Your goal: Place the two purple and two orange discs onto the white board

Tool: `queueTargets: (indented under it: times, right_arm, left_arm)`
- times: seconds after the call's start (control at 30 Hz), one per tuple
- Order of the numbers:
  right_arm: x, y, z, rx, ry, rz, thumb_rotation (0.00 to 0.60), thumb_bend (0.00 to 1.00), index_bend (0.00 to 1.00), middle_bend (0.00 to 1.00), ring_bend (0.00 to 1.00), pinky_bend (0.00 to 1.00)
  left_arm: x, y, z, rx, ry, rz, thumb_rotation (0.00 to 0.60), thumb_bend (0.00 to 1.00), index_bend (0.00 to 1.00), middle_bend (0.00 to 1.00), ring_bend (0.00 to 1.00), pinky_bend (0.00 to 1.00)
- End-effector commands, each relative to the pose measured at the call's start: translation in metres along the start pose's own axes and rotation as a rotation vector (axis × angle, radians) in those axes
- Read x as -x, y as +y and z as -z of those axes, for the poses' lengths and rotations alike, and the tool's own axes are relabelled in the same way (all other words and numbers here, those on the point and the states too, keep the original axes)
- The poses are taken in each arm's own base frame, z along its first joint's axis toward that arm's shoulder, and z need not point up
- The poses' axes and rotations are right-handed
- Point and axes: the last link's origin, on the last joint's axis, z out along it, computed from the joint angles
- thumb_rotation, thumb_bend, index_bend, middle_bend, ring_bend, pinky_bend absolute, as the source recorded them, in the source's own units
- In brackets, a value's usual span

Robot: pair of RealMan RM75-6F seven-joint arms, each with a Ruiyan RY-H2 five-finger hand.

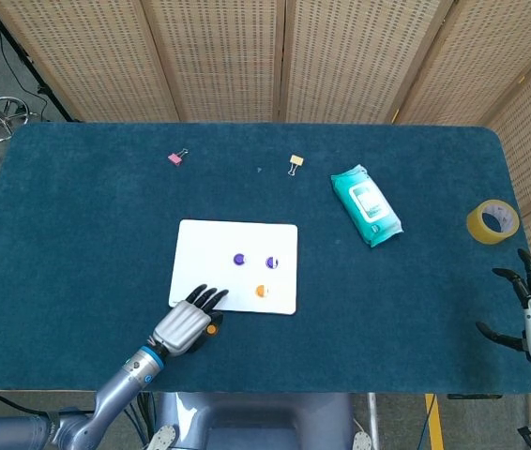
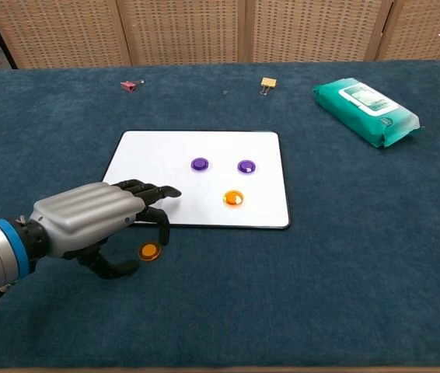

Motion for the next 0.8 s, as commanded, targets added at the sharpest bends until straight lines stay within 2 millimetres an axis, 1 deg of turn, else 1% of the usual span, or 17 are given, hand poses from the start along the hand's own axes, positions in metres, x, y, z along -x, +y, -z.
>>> queueTargets:
  times: [0.03, 0.33, 0.47, 0.8]
  right_arm:
    - [0.0004, -0.0004, 0.0000, -0.001, -0.002, -0.001, 0.600, 0.09, 0.23, 0.00, 0.00, 0.00]
    - [0.0009, 0.0001, -0.0003, 0.000, -0.006, -0.005, 0.600, 0.09, 0.23, 0.00, 0.00, 0.00]
    - [0.0008, 0.0003, -0.0005, 0.001, -0.006, -0.006, 0.600, 0.09, 0.23, 0.00, 0.00, 0.00]
    - [0.0000, 0.0005, -0.0003, 0.000, -0.003, -0.008, 0.600, 0.09, 0.24, 0.00, 0.00, 0.00]
  left_arm:
    - [0.0004, -0.0013, 0.0008, -0.004, 0.000, 0.003, 0.600, 0.38, 0.48, 0.00, 0.00, 0.00]
    - [0.0015, -0.0023, -0.0003, -0.005, 0.000, 0.011, 0.600, 0.39, 0.49, 0.00, 0.00, 0.00]
    - [0.0011, -0.0002, -0.0006, 0.003, 0.005, 0.010, 0.600, 0.40, 0.52, 0.00, 0.00, 0.00]
    - [0.0035, 0.0005, -0.0003, 0.000, 0.007, 0.003, 0.600, 0.41, 0.55, 0.00, 0.00, 0.00]
